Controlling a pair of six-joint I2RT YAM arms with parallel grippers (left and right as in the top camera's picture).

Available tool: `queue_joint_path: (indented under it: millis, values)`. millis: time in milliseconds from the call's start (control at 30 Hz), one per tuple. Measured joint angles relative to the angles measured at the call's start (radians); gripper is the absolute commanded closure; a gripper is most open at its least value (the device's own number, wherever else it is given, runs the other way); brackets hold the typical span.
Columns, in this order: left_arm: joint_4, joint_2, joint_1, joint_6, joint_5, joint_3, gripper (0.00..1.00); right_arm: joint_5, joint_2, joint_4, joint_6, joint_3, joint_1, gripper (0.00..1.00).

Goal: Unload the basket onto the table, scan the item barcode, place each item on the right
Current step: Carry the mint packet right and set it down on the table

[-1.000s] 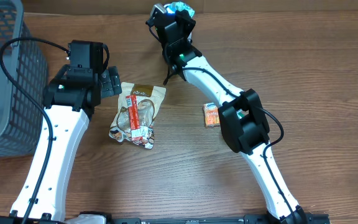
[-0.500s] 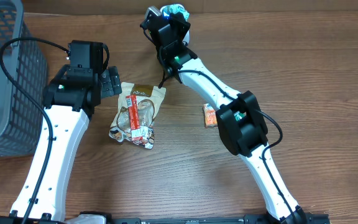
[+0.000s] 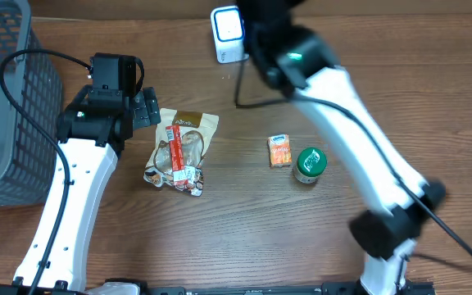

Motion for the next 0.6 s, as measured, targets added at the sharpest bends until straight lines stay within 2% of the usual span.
queue_joint_path:
  millis: [100,200,367,467,600]
  values:
    - [0.0,0.0,0.0,0.0,0.0,0.0,0.0,0.011,-0.094,-0.241,0.222,0.008,-0.027,0.96]
    - [0.0,0.0,0.0,0.0,0.0,0.0,0.0,-0.004,-0.132,-0.51,0.505,0.012,-0.104,0.96]
    - [0.0,0.0,0.0,0.0,0.0,0.0,0.0,-0.222,-0.105,-0.887,0.942,-0.002,-0.338,0.96]
    - [0.0,0.0,0.0,0.0,0.0,0.0,0.0,-0.391,-0.089,-0.94,1.072,-0.046,-0.487,0.96]
    - [0.0,0.0,0.0,0.0,0.0,0.0,0.0,-0.575,-0.088,-0.916,1.143,-0.171,-0.64,0.96]
